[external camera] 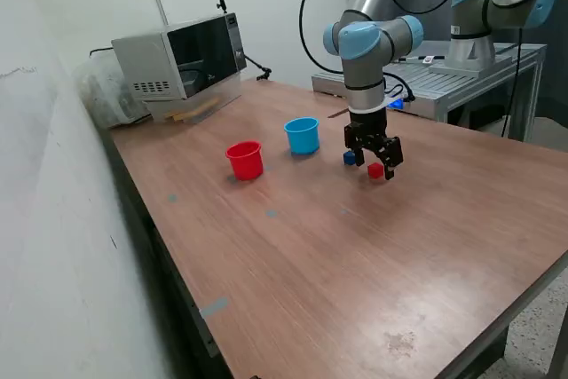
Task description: Place red objects in the red bin, and blue objects in the blue bin.
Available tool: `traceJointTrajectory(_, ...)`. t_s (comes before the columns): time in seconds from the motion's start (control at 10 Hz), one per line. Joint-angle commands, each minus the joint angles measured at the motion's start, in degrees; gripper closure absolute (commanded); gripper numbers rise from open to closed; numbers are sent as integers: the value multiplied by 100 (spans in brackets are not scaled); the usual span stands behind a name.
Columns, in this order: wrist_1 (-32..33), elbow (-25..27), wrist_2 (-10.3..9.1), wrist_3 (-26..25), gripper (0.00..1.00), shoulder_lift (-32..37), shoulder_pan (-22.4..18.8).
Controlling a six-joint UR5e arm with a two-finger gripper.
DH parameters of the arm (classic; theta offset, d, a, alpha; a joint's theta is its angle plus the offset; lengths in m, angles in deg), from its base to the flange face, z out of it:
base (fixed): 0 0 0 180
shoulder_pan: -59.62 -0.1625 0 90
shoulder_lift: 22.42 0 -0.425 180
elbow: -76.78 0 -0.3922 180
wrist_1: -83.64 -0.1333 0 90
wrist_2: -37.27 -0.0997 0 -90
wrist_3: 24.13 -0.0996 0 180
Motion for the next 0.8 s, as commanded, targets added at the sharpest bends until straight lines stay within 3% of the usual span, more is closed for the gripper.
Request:
traceJointTrajectory(0.0,-2,2,2,1,100,-1,3)
traceJointTrajectory(0.7,16,72,11,9,100,166,21)
